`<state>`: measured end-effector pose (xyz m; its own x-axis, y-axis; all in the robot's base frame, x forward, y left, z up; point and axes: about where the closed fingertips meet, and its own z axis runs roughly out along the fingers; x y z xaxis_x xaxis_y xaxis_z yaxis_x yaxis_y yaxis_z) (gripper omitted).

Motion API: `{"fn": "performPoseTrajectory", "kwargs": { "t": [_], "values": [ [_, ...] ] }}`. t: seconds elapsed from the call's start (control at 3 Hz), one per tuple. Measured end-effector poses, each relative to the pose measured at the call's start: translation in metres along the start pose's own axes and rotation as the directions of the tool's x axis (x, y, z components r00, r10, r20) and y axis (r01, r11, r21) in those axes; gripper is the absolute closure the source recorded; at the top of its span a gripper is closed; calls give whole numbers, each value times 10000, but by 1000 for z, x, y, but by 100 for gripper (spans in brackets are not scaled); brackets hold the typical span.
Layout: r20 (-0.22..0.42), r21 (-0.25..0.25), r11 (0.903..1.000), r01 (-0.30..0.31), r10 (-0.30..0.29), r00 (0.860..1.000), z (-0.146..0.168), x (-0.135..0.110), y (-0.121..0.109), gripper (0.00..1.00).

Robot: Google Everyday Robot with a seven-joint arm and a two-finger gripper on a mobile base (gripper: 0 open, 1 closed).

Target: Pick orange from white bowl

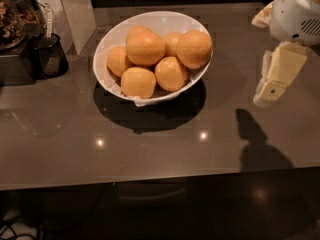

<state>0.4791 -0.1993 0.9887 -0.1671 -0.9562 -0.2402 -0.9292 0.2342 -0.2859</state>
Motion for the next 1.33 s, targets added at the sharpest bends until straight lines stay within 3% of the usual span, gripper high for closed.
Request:
{"fn": "performPoseTrajectory", "kwargs": {
  "t": [0.33,0.67,1.0,1.33],
  "values": [
    [1112,38,9989,462,-464,9927,5,-32,-36,0],
    [2364,-152,9963,842,-783,9685,12,-70,-65,0],
    [3376,-788,9914,1041,-717,9386,33,-104,-79,0],
    [3823,-1404,9833,1160,-542,9225,55,-126,-83,0]
  ]
}}
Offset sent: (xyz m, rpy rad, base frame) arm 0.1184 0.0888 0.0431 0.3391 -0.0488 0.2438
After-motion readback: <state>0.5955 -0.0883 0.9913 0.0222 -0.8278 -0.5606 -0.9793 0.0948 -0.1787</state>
